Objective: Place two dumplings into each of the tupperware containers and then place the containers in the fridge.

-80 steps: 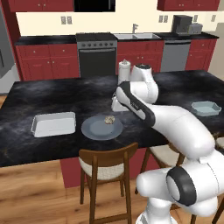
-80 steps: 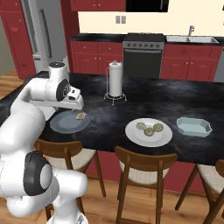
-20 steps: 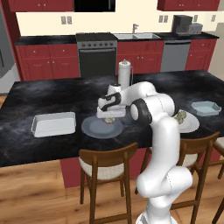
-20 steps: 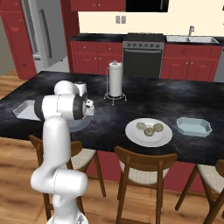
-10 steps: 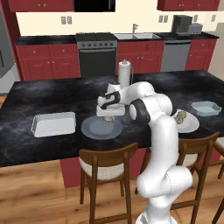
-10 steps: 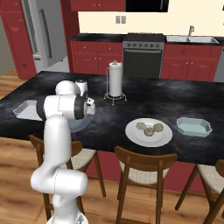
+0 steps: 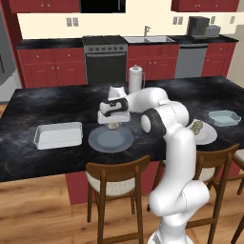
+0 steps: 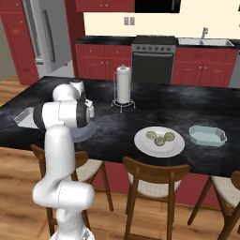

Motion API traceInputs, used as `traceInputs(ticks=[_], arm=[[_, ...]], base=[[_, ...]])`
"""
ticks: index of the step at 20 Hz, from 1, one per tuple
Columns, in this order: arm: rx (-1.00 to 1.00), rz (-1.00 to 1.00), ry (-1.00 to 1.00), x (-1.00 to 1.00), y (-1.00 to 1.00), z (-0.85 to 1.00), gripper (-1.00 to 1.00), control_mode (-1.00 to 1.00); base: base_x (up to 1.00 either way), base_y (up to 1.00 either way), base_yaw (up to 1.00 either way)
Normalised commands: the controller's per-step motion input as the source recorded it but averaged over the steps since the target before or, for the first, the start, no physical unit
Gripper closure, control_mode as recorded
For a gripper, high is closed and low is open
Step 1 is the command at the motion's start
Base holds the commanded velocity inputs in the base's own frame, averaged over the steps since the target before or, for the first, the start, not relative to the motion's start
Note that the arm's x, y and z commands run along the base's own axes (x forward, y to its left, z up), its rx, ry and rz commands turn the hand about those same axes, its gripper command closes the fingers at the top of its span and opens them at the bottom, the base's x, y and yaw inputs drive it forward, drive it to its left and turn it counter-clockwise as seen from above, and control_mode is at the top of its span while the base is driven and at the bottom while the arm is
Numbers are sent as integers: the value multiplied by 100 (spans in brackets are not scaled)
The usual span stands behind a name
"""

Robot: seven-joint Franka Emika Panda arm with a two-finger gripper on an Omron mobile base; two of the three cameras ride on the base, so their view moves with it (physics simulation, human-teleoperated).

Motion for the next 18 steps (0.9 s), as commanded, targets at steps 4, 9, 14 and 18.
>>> traceInputs(ticks=[4, 9, 14, 18], arm=[[-5, 0, -2, 0, 100, 37, 100, -100], [0, 0, 1, 0, 99, 25, 100, -100], [0, 0, 0, 2, 90, 0, 100, -100], [0, 0, 0, 22, 55, 0, 100, -100]], base=[[0, 0, 0], [0, 0, 0], [0, 0, 0], [0, 0, 0]])
